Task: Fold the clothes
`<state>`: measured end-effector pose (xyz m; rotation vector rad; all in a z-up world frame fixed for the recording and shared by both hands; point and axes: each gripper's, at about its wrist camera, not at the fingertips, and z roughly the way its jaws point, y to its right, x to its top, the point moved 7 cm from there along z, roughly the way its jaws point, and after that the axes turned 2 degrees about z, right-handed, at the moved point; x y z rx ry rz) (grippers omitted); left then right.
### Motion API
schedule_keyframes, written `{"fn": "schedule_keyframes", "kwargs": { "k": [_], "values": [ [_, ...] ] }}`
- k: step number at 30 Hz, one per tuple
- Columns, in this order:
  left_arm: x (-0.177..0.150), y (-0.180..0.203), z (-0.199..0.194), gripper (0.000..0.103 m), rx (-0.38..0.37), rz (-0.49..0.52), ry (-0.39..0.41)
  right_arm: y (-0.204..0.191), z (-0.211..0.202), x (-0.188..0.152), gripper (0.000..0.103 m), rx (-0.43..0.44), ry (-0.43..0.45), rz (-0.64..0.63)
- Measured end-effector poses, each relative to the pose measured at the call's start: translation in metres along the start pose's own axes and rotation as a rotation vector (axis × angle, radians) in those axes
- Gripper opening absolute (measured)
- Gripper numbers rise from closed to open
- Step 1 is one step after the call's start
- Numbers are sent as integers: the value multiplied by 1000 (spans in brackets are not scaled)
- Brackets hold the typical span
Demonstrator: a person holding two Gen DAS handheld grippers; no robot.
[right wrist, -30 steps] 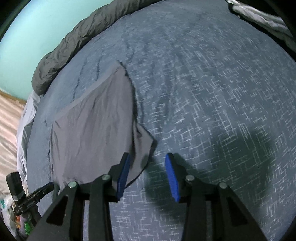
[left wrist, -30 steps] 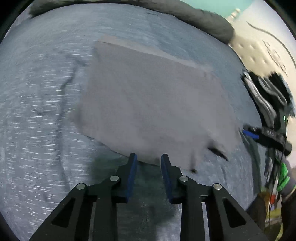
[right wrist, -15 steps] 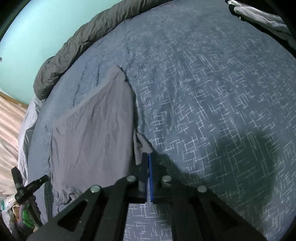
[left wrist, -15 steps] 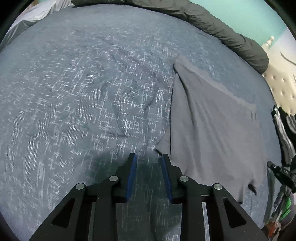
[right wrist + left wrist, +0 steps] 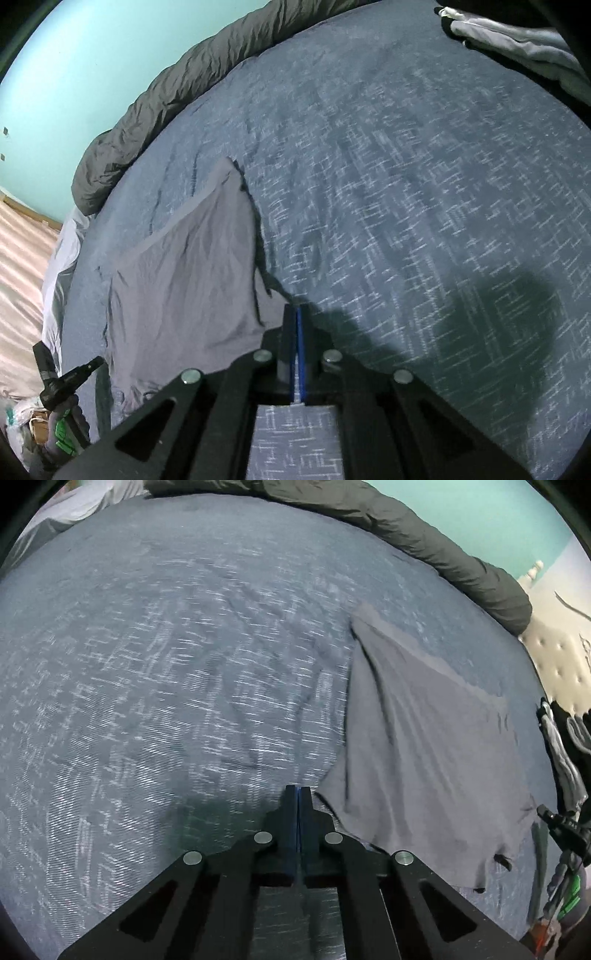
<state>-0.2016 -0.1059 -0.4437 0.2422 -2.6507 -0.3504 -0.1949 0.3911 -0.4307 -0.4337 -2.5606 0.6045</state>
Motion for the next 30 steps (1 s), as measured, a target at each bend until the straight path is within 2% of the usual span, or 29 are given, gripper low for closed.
{"fn": "schedule_keyframes", "kwargs": {
  "k": [7, 9, 10, 12, 13, 14, 15, 16, 17, 20, 21, 22, 23, 24, 25, 26, 30],
  "values": [
    [3, -7, -12, 0, 0, -43, 27, 36, -4, -3, 0, -23, -8, 156],
    [6, -3, -11, 1, -2, -33, 24, 43, -3, -7, 0, -1, -30, 187],
    [7, -1, -10, 5, -4, -27, 23, 43, -3, -7, 0, 2, -30, 187],
    [10, 3, -9, 21, -6, -17, 21, 35, -9, -2, 4, 11, 10, 142],
    [11, 5, -9, 32, -8, -12, 20, 29, -12, 1, 9, 17, 32, 116],
    [13, 7, -8, 38, -9, -7, 19, 24, -13, 4, 15, 20, 42, 93],
    [14, 9, -8, 40, -10, -2, 18, 18, -12, 6, 35, 20, 40, 72],
    [16, 11, -7, 40, -11, 3, 17, 13, -9, 7, 42, 19, 31, 53],
    [17, 13, -7, 40, -13, 9, 16, 9, -5, 8, 43, 17, 20, 37],
    [18, 18, 4, 39, -23, 27, -8, 5, 8, 4, 43, -9, -28, -1],
    [15, 19, 8, 39, -25, 34, -21, 5, 15, 2, 39, -20, -46, -11],
    [14, 21, 13, 34, -29, 43, -33, 4, 20, 0, 23, -17, -59, -23],
    [13, 23, 18, 20, -31, 56, -43, 4, 22, -1, 14, -10, -63, -28],
    [11, 24, 22, 15, -34, 67, -53, 3, 23, -2, 4, -5, -63, -29],
    [9, 24, 24, 6, -36, 69, -59, 3, 24, -1, 2, 3, -59, -21],
    [8, 22, 25, 2, -38, 62, -61, 2, 24, 0, 2, 11, -53, -9],
    [12, 16, 20, 2, -39, 39, -31, 24, 0, -1, 1, 41, -3, 69]
  ]
}}
